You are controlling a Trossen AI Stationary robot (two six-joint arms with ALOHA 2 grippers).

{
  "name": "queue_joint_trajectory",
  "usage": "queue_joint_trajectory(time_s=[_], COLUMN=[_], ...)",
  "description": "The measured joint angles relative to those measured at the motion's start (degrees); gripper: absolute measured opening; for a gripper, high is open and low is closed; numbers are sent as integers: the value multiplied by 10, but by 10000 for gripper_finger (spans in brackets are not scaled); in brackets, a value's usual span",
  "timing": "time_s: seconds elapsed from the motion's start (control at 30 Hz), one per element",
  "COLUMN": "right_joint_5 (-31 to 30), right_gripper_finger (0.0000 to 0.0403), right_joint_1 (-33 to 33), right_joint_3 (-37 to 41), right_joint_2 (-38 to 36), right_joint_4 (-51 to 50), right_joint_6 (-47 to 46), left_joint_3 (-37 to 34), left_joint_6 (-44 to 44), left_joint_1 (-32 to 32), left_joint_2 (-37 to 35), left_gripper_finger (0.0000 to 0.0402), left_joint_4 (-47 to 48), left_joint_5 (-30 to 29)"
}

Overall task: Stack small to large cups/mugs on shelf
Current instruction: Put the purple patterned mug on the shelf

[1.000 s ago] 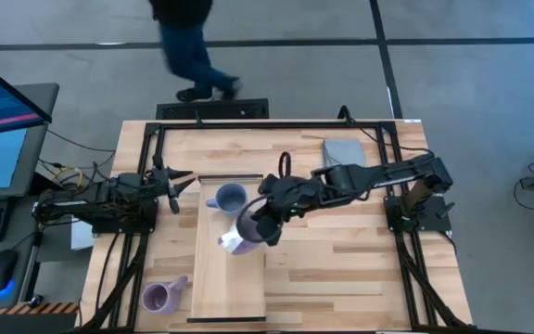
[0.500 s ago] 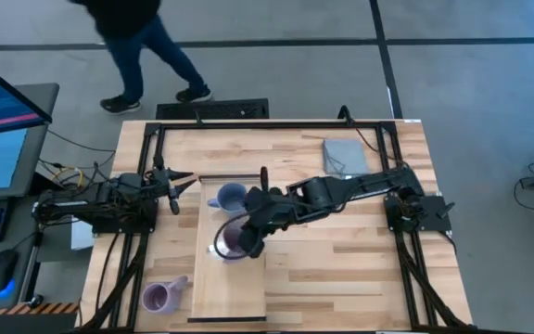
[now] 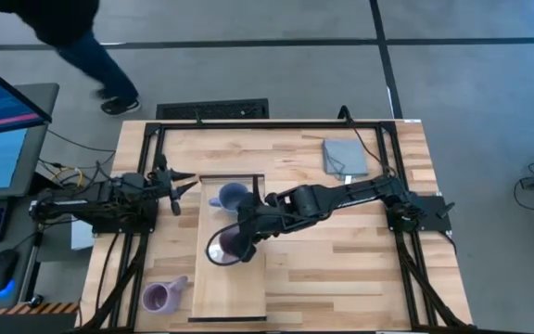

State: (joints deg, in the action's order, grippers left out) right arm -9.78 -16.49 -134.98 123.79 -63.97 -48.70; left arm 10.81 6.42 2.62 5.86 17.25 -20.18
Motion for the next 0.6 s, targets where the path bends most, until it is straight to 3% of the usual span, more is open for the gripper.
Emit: queue_joint_trajectory(time_s=[0.6], right_joint_5=[-23], right_gripper_finger=[17], right_joint_1=[7], right_joint_3=[0], right_joint_2=[-4], right_joint_4=[-64], right_joint_6=[-15], left_joint_3=[0], left_joint_6=[0], left_joint_1=[0], left_joint_2=[1], left_gripper_finger=[98], left_joint_4=[-3], left_joint_5=[4])
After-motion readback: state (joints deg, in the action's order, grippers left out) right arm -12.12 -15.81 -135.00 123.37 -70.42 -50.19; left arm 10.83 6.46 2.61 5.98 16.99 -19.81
